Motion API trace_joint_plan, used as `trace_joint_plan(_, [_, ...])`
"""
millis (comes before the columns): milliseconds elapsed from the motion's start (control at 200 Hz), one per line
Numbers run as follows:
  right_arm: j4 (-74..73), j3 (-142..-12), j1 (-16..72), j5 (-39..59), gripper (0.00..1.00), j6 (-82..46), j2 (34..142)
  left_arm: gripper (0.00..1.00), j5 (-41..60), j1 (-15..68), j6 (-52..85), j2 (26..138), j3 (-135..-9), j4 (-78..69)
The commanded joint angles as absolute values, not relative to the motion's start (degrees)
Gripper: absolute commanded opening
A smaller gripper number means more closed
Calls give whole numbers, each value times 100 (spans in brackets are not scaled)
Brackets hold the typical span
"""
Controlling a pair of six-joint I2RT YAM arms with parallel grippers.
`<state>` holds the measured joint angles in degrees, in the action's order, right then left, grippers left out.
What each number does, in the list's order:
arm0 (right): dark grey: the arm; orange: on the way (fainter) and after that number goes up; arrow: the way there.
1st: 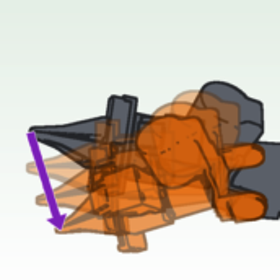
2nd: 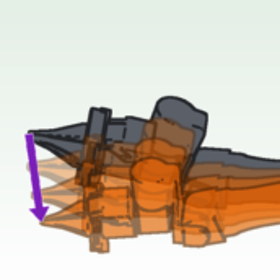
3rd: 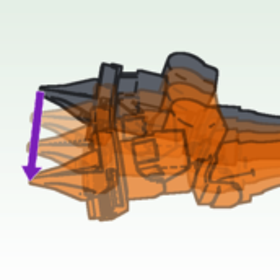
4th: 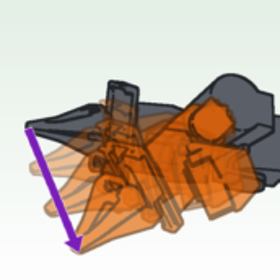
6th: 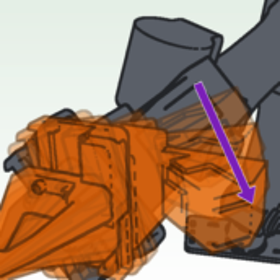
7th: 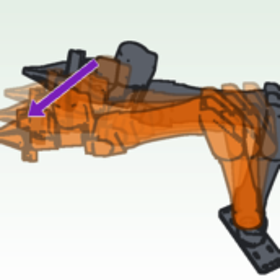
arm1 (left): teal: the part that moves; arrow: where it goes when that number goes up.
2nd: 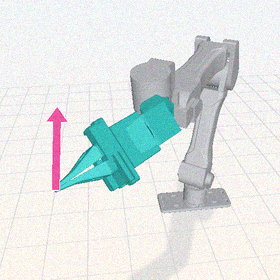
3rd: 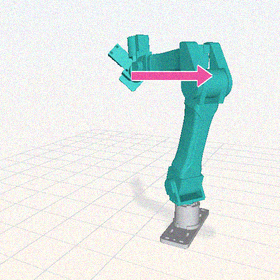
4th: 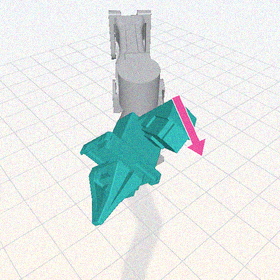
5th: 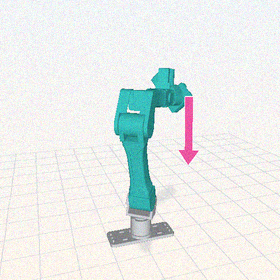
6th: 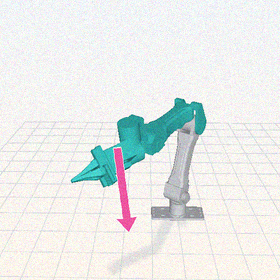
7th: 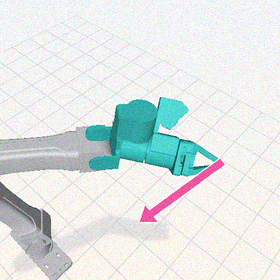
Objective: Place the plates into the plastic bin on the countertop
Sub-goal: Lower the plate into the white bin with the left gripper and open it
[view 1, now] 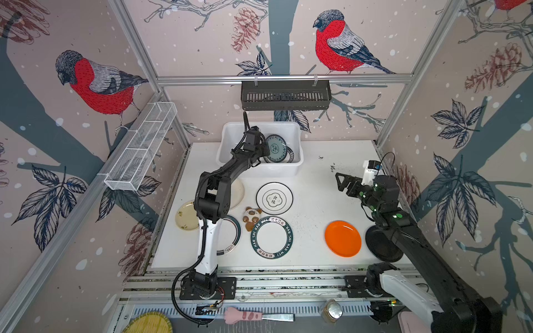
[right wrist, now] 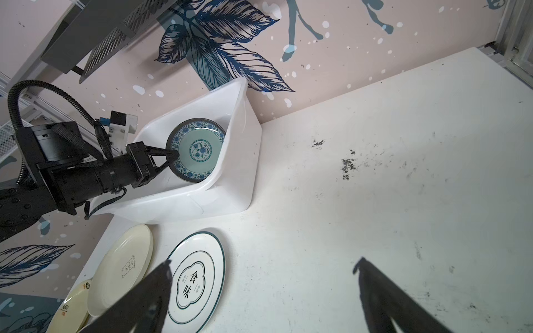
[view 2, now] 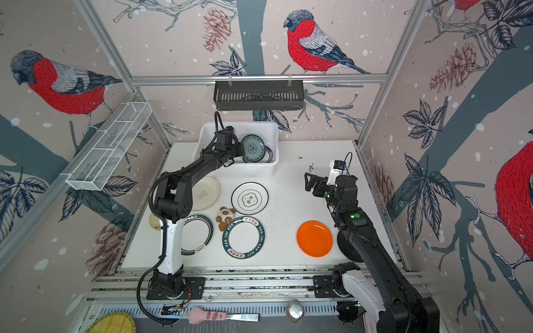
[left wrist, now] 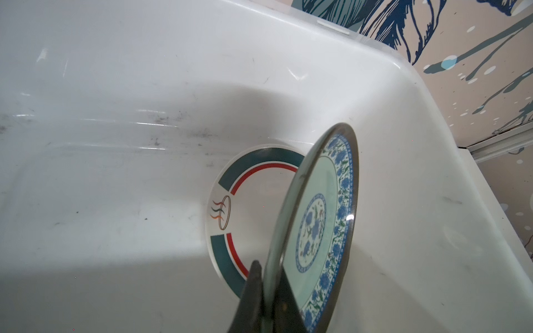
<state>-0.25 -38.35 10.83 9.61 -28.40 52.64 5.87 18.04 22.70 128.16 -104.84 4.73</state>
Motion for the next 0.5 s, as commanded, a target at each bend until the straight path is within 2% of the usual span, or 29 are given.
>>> trace_joint_plan(0, [-82, -3872, 1072, 888, 99, -2900, 5281, 1, 683, 1770, 2354, 12959, -10664, 583])
trace_joint_plan(170, [-71, -3874, 1042, 884, 100, -2909, 5308, 2, 720, 1755, 2300, 13194, -10881, 758])
trace_joint_plan(430, [-93, -3893, 1011, 905, 100, -2953, 5410, 21, 627, 1749, 2089, 13419, -11142, 1045])
trace_joint_plan(495, [-80, -3894, 999, 910, 99, -2958, 5436, 23, 580, 1747, 2016, 13442, -11170, 1074])
